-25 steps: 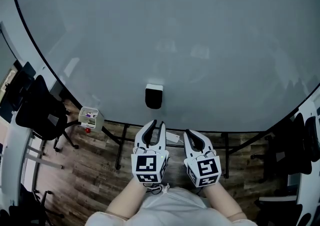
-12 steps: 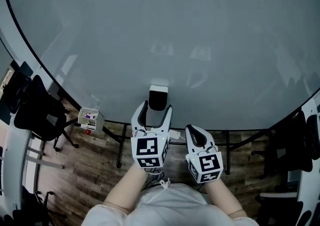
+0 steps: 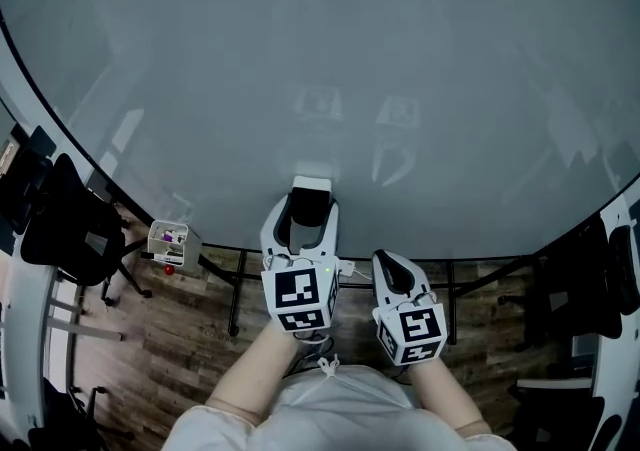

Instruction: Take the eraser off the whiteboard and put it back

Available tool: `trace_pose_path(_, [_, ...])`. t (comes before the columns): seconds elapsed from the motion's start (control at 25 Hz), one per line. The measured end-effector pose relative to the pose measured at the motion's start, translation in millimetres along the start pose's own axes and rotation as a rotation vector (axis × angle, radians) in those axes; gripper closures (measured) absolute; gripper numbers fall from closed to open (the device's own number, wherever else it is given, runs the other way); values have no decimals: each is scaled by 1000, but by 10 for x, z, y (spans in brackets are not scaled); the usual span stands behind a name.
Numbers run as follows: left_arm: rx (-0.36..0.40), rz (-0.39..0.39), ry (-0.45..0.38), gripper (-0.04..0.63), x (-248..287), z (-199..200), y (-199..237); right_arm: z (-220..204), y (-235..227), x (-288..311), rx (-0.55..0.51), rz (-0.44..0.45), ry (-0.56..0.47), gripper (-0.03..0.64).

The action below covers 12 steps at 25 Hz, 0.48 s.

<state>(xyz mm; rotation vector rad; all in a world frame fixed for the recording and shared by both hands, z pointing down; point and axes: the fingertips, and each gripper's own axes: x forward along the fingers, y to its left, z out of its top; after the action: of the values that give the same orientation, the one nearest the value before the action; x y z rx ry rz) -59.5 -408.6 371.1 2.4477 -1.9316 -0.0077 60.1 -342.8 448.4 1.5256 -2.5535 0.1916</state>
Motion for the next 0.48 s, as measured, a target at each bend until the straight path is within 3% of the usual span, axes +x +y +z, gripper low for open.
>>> trace_pose_path(0.32, [49, -4, -8, 333, 0, 9, -30, -7, -31, -54, 0, -10, 0, 588])
trace_pose_path(0.48, [14, -12, -7, 344, -69, 46, -31, 0, -7, -93, -1, -11, -6, 588])
